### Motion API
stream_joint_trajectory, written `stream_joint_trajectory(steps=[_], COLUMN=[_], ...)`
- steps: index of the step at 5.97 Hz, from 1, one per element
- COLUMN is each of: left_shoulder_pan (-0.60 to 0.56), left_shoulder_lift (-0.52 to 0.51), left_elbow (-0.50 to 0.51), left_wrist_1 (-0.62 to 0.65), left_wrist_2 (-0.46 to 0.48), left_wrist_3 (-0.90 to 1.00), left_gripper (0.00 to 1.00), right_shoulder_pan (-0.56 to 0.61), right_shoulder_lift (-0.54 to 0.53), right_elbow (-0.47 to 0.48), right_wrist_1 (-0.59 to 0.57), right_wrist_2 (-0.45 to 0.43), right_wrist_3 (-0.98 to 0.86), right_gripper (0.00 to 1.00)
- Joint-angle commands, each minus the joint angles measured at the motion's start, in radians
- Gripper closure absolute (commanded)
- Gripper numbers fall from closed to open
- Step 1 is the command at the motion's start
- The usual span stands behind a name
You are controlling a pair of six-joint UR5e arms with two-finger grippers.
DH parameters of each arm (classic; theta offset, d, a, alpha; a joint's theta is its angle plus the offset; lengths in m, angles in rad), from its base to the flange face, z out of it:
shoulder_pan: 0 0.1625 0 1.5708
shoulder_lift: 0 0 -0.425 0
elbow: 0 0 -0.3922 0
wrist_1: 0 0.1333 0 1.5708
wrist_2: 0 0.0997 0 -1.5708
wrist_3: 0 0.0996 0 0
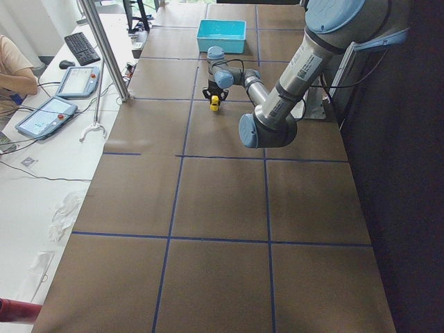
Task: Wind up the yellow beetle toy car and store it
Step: 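Keep the left gripper pressing the yellow car against the table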
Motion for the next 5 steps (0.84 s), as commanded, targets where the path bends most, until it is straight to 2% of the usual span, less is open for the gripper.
stream_joint_trajectory(steps=[1, 5], left_shoulder_pan=[0.003, -0.007], left_shoulder_lift=[0.006, 0.031], left_elbow=[0.006, -0.006], left_wrist_1=[-0.004, -0.007], left_wrist_2=[0.004, 0.005], left_wrist_3=[0.000, 0.002], left_gripper=[0.86, 0.86], right_shoulder_pan=[0.002, 0.001], right_shoulder_lift=[0.000, 0.001], right_elbow=[0.000, 0.000], right_wrist_1=[0.001, 0.001], right_wrist_2=[0.000, 0.000], right_wrist_3=[0.000, 0.002], right_gripper=[0.00, 0.00])
